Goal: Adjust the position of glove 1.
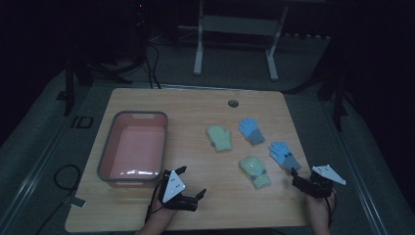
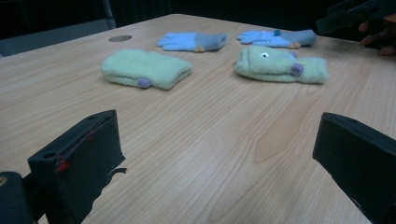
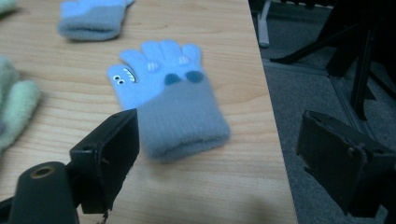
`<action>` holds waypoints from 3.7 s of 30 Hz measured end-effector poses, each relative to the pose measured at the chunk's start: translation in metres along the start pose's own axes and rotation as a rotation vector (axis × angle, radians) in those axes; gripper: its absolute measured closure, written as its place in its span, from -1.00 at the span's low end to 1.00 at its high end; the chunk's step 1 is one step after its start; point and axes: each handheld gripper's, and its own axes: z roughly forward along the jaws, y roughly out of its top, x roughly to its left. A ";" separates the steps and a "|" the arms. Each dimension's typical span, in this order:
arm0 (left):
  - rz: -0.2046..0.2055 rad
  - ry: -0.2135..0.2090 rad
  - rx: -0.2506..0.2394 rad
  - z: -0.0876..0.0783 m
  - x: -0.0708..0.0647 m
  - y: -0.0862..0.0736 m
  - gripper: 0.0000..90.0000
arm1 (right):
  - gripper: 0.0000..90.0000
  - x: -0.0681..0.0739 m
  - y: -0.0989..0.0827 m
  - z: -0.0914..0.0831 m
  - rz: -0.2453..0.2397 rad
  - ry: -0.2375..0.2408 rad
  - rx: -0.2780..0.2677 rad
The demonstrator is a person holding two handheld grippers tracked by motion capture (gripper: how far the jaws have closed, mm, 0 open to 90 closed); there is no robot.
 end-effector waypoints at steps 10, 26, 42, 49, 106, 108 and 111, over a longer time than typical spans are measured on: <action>-0.002 0.006 -0.001 0.000 0.000 0.000 -0.97 | -0.70 0.002 0.000 -0.005 0.009 0.012 0.005; -0.009 0.008 0.005 0.001 0.000 0.000 -0.97 | -0.69 0.009 0.043 -0.025 -0.048 0.086 0.047; -0.009 0.007 0.005 0.001 0.001 0.000 -0.97 | -0.72 0.039 0.101 -0.034 -0.066 0.153 -0.022; -0.007 0.006 0.004 0.000 0.001 0.000 -0.97 | -0.71 0.056 0.131 -0.027 -0.095 0.197 -0.014; 0.002 -0.016 -0.003 0.000 -0.001 0.000 -0.97 | 0.11 0.214 0.163 0.126 -0.269 0.451 0.276; 0.003 -0.015 -0.004 0.000 -0.001 0.000 -0.97 | 0.11 0.216 0.161 0.132 -0.267 0.467 0.298; 0.003 -0.015 -0.004 0.000 -0.001 0.000 -0.97 | 0.12 0.220 0.157 0.142 -0.287 0.457 0.318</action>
